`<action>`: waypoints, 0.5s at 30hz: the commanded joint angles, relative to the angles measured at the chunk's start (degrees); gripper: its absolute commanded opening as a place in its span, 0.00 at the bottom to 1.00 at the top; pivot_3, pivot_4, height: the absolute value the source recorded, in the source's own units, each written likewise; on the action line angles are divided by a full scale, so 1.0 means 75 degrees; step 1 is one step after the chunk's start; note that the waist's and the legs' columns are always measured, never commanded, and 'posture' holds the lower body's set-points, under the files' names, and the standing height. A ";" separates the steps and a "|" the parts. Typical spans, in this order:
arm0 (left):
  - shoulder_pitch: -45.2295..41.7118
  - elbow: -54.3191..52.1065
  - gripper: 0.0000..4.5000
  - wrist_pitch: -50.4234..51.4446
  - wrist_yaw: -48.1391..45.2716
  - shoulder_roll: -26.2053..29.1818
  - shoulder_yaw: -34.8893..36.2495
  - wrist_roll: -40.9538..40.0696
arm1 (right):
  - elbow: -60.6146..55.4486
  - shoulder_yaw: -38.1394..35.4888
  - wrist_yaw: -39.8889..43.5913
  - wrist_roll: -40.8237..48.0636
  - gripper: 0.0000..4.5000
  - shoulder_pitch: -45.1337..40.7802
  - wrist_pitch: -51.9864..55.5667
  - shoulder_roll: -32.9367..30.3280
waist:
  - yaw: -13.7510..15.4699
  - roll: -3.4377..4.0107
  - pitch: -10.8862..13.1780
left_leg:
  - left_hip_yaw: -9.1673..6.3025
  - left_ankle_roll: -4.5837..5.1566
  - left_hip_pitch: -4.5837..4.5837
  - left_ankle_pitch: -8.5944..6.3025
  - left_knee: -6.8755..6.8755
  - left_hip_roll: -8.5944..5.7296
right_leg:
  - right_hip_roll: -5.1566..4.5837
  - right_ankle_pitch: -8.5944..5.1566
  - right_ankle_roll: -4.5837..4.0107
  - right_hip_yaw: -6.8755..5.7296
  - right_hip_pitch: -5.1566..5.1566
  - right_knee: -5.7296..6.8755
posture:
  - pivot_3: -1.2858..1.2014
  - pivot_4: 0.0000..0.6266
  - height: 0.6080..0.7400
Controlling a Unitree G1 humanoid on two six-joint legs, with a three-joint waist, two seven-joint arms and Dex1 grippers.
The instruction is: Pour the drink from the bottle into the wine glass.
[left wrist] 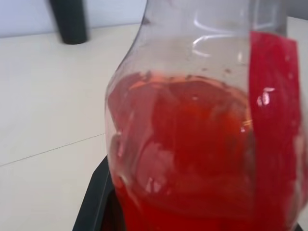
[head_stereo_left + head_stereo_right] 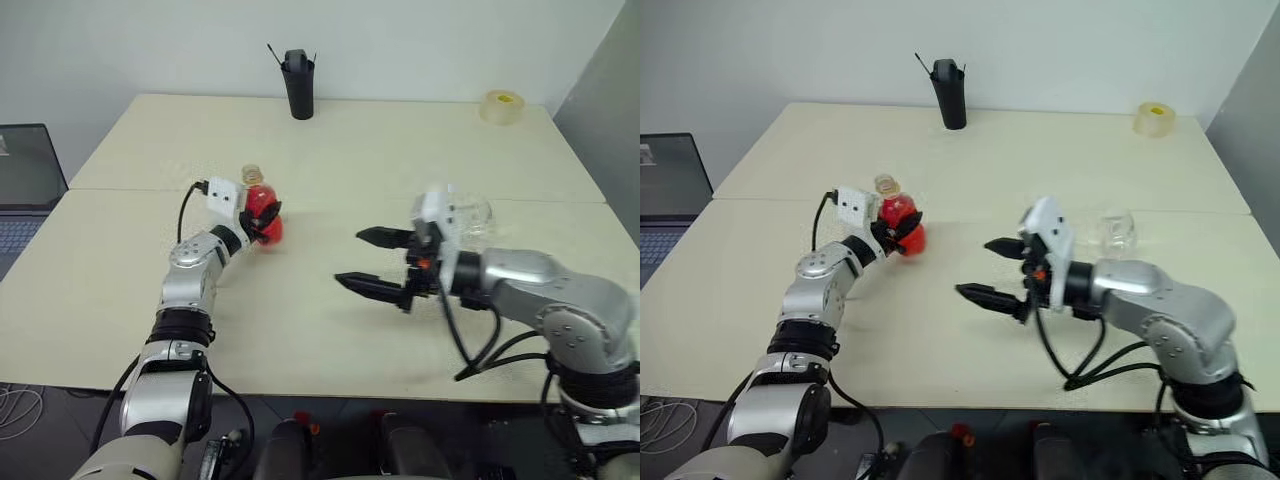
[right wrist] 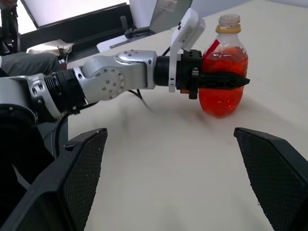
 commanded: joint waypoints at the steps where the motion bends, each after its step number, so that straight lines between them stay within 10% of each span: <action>1: 0.0253 -0.0295 0.35 -0.0226 0.0894 0.0149 0.0435 0.0118 | 0.0267 0.0644 -0.0316 -0.0677 1.00 -0.0363 -0.0307 0.0485 | -0.0003 -0.0002 -0.0001 | 0.0003 -0.0001 0.0000 0.0001 0.0000 -0.0002 | -0.0004 0.0000 0.0001 0.0001 0.0000 0.0000 | 0.52 0.24 1.00; 15: 0.0830 -0.0462 0.35 -0.0002 0.2410 0.0094 0.1047 -0.0044 | 0.0979 0.1228 0.0275 -0.1653 1.00 -0.0795 -0.0763 0.1044 | -0.0056 -0.0011 -0.0010 | 0.0011 -0.0002 0.0019 0.0001 -0.0003 -0.0002 | -0.0029 0.0001 0.0001 -0.0001 0.0000 0.0010 | 0.52 0.24 1.00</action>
